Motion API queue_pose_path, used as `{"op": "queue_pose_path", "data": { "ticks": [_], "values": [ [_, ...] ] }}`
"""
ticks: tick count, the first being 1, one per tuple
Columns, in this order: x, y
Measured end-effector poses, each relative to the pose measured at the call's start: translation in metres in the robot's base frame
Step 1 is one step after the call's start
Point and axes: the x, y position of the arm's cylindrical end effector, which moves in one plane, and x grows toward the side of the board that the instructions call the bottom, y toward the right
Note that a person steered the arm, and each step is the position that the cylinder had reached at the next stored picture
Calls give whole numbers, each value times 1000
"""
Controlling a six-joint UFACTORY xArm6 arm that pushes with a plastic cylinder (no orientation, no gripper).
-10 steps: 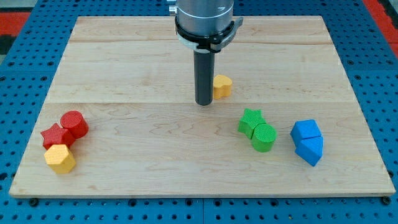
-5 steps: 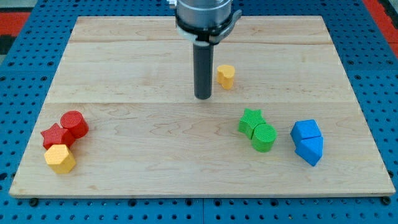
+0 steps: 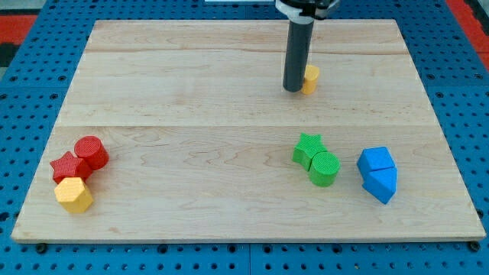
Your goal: Move the yellow heart to the top center
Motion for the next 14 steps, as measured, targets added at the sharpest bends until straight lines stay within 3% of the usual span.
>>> {"op": "queue_pose_path", "data": {
  "ticks": [1,3,4,5,8,10,11,12,14],
  "values": [
    [14,20],
    [-63,80],
    [-88,81],
    [-47,113],
    [-118,18],
    [-76,30],
    [-119,-48],
    [-154,-71],
    [-130,24]
  ]
}}
